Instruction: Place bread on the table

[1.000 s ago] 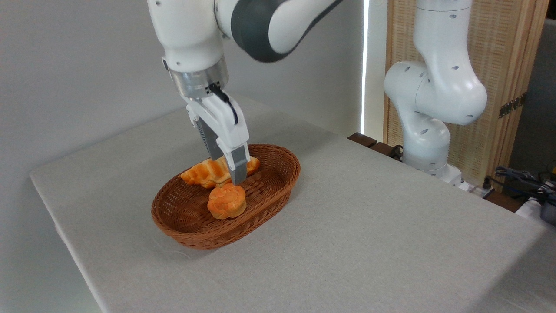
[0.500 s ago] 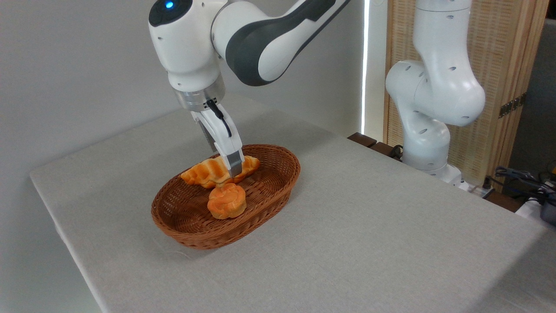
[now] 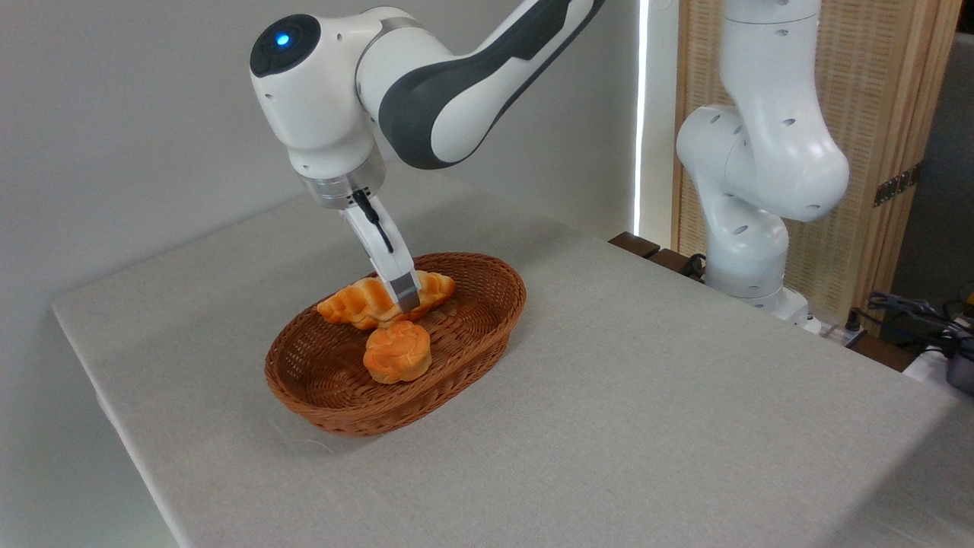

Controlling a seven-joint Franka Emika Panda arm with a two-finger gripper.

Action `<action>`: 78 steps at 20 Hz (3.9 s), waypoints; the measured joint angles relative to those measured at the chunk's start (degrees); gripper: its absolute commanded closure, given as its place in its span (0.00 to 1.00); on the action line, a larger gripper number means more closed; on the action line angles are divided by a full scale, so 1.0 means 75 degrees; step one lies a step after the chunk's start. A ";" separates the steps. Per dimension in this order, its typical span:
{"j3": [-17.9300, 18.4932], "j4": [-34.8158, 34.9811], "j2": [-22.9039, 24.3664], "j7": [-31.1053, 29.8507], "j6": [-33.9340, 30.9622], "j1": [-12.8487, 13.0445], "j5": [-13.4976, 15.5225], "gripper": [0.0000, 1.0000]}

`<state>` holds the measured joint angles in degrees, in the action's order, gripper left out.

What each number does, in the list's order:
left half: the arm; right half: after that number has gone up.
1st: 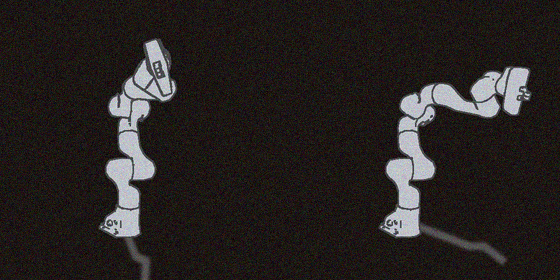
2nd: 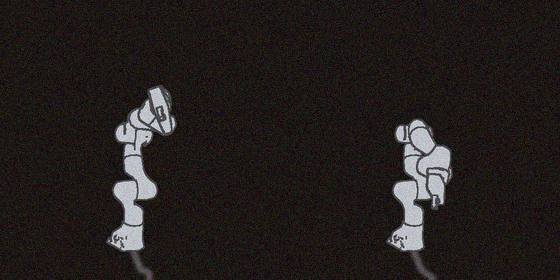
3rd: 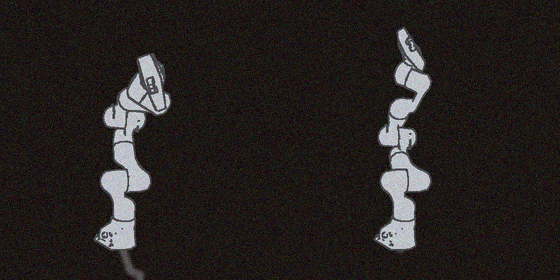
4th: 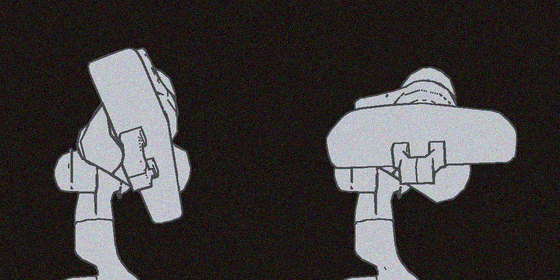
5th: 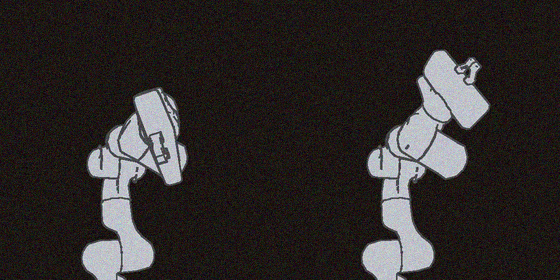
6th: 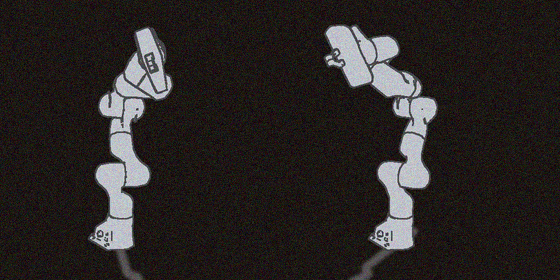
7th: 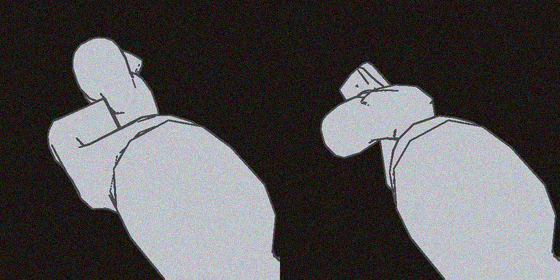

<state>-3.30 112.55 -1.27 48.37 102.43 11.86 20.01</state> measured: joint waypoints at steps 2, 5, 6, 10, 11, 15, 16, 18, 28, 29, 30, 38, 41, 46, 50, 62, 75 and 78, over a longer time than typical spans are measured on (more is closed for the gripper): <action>-0.0015 0.0000 -0.0028 0.0065 0.0014 0.0000 -0.0190 0.17; -0.0002 0.0000 -0.0047 0.0088 0.0018 -0.0012 -0.0471 0.18; -0.0001 0.0000 -0.0048 0.0091 0.0020 -0.0017 -0.0536 0.15; -0.0020 0.0000 -0.0067 0.0097 0.0044 -0.0016 -0.0681 0.31; -0.0068 0.0001 -0.0093 0.0101 0.0044 -0.0012 -0.0682 0.43; -0.0272 0.0002 -0.0290 0.0101 0.0083 0.0005 -0.0688 0.54; -0.0280 0.0002 -0.0322 0.0101 0.0123 0.0004 -0.0688 0.62; -0.0282 0.0002 -0.0360 0.0101 0.0261 0.0004 -0.0688 0.76; -0.0282 0.0001 -0.0367 0.0101 0.0364 0.0002 -0.0688 0.79; -0.0282 -0.0003 -0.0366 0.0101 0.0365 0.0002 -0.0688 0.79; -0.0281 -0.0014 -0.0366 0.0101 0.0369 -0.0002 -0.0688 0.79; -0.0208 -0.0158 -0.0335 0.0101 0.0353 -0.0035 -0.0688 0.89; -0.0208 -0.0158 -0.0335 0.0101 0.0344 -0.0035 -0.0688 0.88; -0.0169 -0.0255 -0.0315 0.0096 0.0349 -0.0056 -0.0687 0.81; 0.0340 -0.0448 0.0021 0.0092 0.0271 -0.0134 -0.0618 0.81; 0.1780 -0.0338 0.0642 0.0121 -0.0308 -0.0236 -0.2211 0.06; 0.2040 -0.0265 0.0463 0.0122 -0.0347 -0.0250 -0.2264 0.00; 0.2040 -0.0287 0.0479 0.0122 -0.0347 -0.0250 -0.2264 0.00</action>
<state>12.00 110.40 2.32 49.29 99.83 9.98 3.03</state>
